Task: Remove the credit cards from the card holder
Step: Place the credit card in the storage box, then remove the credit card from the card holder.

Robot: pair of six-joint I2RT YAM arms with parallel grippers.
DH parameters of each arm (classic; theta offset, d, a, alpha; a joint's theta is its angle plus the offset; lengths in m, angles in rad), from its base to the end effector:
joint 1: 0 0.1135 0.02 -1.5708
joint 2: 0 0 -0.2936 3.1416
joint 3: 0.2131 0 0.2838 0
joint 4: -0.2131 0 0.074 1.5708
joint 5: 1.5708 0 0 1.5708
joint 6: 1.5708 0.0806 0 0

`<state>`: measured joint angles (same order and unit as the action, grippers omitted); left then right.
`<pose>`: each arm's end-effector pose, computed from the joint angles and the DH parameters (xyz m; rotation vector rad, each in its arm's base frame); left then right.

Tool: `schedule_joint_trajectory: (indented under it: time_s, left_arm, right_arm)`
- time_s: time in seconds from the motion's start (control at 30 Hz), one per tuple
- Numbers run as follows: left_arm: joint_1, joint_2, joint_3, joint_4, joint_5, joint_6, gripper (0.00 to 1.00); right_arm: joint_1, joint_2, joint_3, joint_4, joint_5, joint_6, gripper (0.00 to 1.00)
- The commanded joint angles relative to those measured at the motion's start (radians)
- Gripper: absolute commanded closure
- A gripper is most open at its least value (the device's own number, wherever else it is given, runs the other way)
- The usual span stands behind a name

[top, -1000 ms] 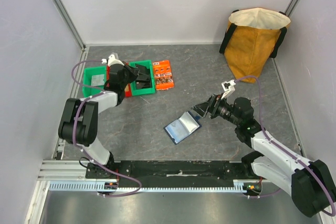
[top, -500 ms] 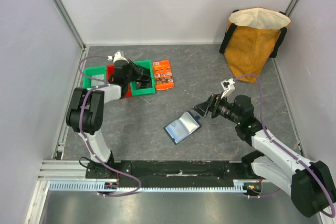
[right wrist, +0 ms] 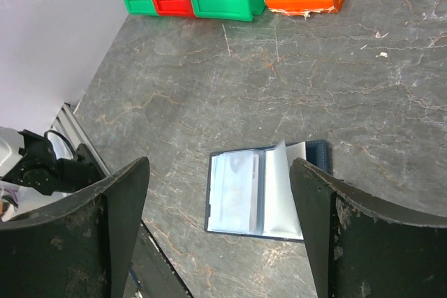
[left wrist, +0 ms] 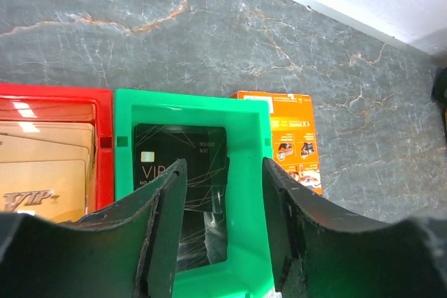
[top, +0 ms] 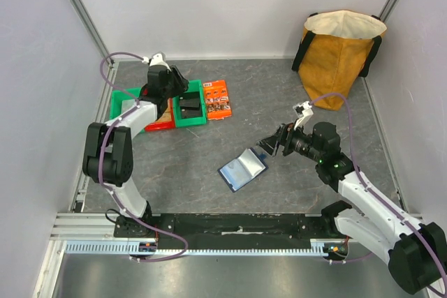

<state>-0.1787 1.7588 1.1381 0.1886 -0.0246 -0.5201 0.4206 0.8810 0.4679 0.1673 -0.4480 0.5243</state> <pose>0.4686 -0.0826 0.2247 -0.3602 1.9957 -0.4209 0.2172 0.1354 0.2479 -0.2384 1.9120 1.0583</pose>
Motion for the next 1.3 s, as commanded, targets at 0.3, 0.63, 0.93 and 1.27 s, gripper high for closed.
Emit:
schedule_joint_trajectory:
  time_s: [0.3, 0.63, 0.93, 1.27]
  left_arm:
    - [-0.07, -0.367, -0.099, -0.175, 0.141, 0.039, 0.47]
    - [-0.209, -0.717, -0.44, -0.179, 0.27, -0.075, 0.48]
    - [-0.209, -1.039, -0.554, -0.446, 0.23, 0.005, 0.48]
    - [-0.209, -1.069, -0.486, -0.558, 0.236, 0.097, 0.49]
  right_arm:
    - [0.042, 0.073, 0.118, -0.196, -0.103, -0.222, 0.12]
    - [0.288, 0.249, 0.202, -0.31, 0.132, -0.357, 0.12]
    - [0.501, 0.403, 0.258, -0.368, 0.385, -0.392, 0.23]
    - [0.67, 0.596, 0.345, -0.39, 0.634, -0.392, 0.38]
